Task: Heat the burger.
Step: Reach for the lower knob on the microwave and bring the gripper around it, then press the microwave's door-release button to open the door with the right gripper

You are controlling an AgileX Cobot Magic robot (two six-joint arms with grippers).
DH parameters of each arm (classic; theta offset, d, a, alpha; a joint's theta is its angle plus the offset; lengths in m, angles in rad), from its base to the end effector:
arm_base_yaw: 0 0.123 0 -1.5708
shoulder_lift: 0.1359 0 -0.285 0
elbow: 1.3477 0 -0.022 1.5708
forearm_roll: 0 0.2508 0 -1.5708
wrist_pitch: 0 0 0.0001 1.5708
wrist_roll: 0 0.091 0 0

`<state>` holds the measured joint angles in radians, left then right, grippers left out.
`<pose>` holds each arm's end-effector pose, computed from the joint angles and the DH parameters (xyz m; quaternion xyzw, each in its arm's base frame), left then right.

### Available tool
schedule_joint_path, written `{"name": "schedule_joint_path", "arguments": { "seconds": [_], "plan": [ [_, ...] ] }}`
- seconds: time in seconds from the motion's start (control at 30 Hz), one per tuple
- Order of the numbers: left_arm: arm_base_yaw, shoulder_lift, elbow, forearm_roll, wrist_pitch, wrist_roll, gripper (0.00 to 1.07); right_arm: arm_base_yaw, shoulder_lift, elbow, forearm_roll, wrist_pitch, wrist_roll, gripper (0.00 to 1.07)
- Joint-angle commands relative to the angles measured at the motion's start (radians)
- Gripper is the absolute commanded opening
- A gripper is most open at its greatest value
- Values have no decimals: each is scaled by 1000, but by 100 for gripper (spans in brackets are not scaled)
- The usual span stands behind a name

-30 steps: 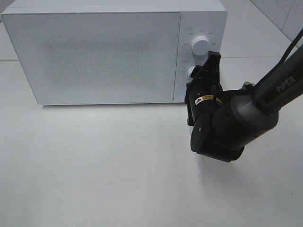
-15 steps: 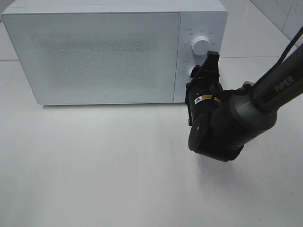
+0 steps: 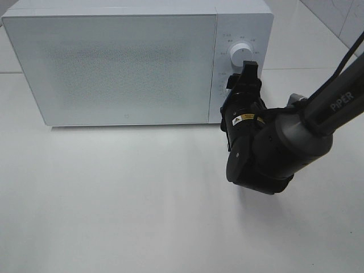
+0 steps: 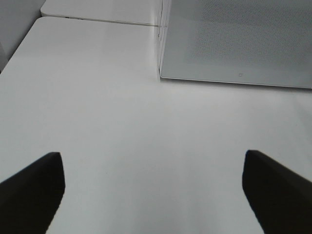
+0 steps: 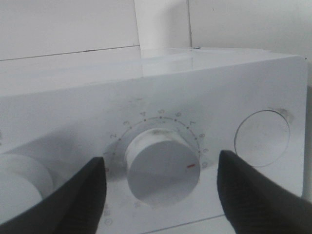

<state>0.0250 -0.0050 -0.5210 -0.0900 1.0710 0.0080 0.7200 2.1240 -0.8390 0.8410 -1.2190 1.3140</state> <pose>-0.0085 -0.0074 0.2825 -0.0047 0.8482 -0.0362 0.5283 0.3108 0.1879 0.1089 0.5428 0.5017 0.4667 0.4856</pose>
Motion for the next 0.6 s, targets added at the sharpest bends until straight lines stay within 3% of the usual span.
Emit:
{"name": "schedule_joint_path", "arguments": {
  "seconds": [0.03,0.3,0.6],
  "plan": [
    [4,-19,4,-7,1,-8,91,6,-22,3,-25,-62,-23,62],
    [4,-19,4,-7,1,-8,91,6,-106,112,-89,-25,-105,62],
    [4,-19,4,-7,1,-8,91,4,-261,250,-108,197,-305,62]
  ]
}}
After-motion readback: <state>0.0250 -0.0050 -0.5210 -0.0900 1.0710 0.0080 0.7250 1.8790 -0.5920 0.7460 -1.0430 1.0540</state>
